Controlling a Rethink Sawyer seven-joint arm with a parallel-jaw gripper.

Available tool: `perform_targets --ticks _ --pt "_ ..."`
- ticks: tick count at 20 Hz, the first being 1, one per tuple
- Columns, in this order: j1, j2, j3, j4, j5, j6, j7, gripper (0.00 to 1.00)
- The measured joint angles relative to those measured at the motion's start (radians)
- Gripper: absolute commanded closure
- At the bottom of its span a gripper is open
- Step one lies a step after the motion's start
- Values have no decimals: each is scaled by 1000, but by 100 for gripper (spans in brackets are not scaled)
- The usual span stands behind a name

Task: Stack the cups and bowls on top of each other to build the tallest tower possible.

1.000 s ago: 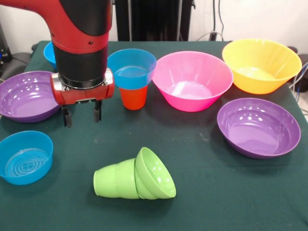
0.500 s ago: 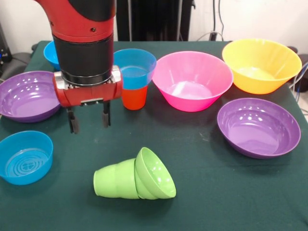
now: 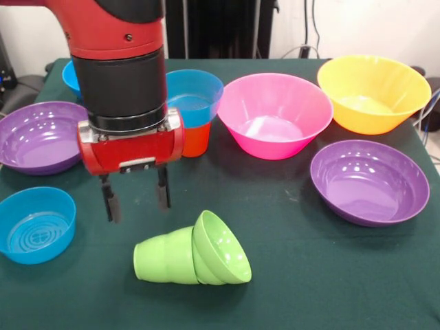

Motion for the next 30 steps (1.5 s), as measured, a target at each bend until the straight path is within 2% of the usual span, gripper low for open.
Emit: perform_targets --ticks 7,17,24,30 --pt "-63 22 91 0 -5 -126 0 0" --pt "-133 100 219 1 -23 -131 0 0" --pt "-152 137 265 7 -63 -140 0 0" --pt "-165 168 302 29 -107 -189 0 0"
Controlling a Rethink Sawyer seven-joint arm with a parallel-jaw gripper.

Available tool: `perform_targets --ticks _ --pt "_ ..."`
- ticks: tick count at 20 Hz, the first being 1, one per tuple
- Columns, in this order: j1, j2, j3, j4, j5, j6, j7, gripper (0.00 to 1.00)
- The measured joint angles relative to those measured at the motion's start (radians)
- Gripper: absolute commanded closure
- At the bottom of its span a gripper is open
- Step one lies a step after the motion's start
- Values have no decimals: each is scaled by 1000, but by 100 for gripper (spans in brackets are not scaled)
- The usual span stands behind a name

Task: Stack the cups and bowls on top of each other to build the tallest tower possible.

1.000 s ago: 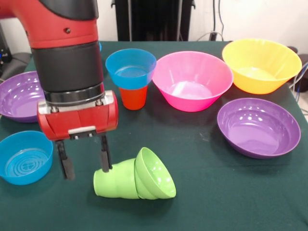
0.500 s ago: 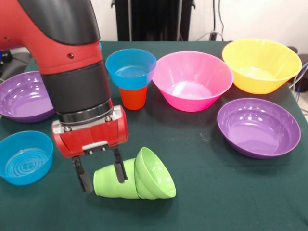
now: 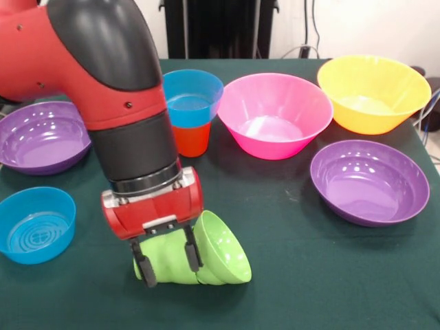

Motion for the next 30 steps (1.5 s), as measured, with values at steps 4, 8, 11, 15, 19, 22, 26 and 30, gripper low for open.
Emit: perform_targets --ticks 4,8,11,15,19,22,26,30 --pt "1 15 5 2 -21 -7 0 0" --pt "6 21 -4 1 -52 -7 0 0" --pt "24 23 -28 -10 -90 0 0 0" --pt "44 24 -56 -23 -129 21 0 0" --pt "61 20 -78 -37 -151 31 0 0" --pt "75 19 -94 -56 -163 42 0 0" --pt "91 16 -115 -77 -171 78 0 0" --pt "100 4 -144 -78 -175 119 0 0"
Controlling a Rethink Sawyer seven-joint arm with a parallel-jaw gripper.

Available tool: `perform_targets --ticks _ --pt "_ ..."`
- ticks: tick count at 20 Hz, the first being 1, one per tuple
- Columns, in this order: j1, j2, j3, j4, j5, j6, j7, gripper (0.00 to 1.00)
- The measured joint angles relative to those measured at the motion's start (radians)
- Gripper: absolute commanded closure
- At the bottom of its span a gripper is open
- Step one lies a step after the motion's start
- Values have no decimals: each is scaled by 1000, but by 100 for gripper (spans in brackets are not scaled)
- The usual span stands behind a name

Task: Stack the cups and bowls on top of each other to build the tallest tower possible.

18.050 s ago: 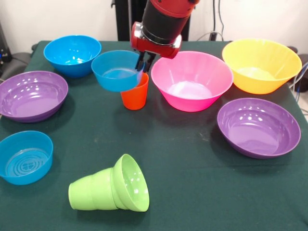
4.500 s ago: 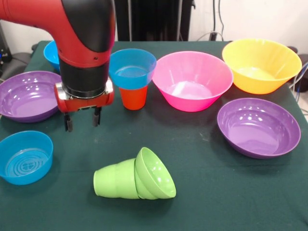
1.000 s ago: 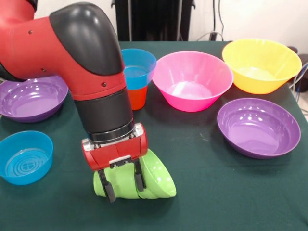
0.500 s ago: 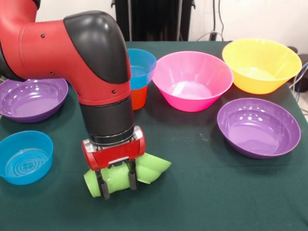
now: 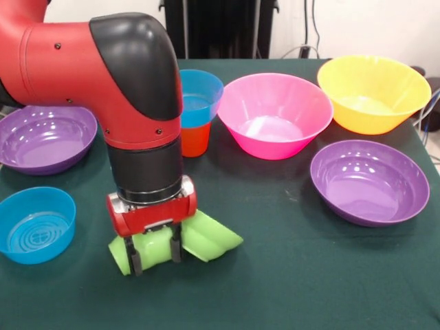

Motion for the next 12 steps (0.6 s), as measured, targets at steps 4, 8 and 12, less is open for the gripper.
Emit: perform_targets --ticks 4,8,12 --pt "3 -16 -17 2 -2 23 0 0" --pt "19 -25 -49 2 -4 47 0 0" --pt "49 -40 -95 2 -11 72 0 0"
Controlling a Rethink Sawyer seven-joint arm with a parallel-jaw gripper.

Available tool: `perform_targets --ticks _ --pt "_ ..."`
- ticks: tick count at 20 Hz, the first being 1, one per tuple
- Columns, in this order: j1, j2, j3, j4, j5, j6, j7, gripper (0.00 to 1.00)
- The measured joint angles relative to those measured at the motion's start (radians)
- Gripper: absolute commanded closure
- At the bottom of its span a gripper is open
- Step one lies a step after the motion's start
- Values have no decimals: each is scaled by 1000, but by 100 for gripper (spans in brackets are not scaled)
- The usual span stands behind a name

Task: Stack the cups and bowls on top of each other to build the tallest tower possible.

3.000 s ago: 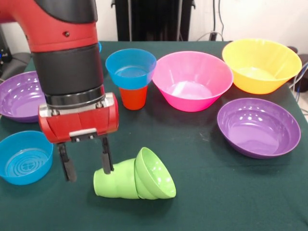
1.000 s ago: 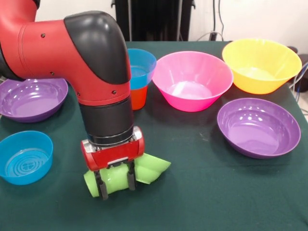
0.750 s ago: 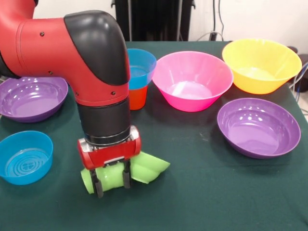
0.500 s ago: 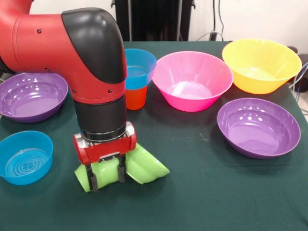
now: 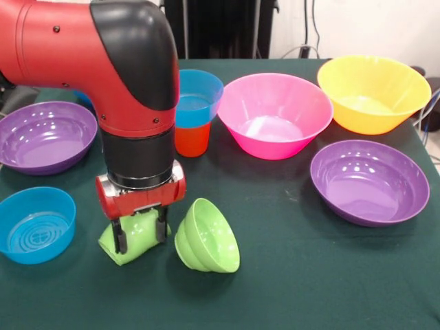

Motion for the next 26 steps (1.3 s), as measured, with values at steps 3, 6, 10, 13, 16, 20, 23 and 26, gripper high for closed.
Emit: perform_targets --ticks 3,6,10,13,16,20,23,26 --pt "6 -7 -13 4 0 0 0 0" --pt "-1 -17 -15 19 1 0 0 0" --pt "-10 -24 -15 39 7 0 0 0" --pt "-20 -32 -15 69 23 0 0 0" --pt "-26 -42 -15 103 38 0 0 0" --pt "-32 -44 -9 146 58 0 0 0" --pt "-39 -43 4 172 79 0 0 0" --pt "-61 -41 42 213 106 0 0 0"
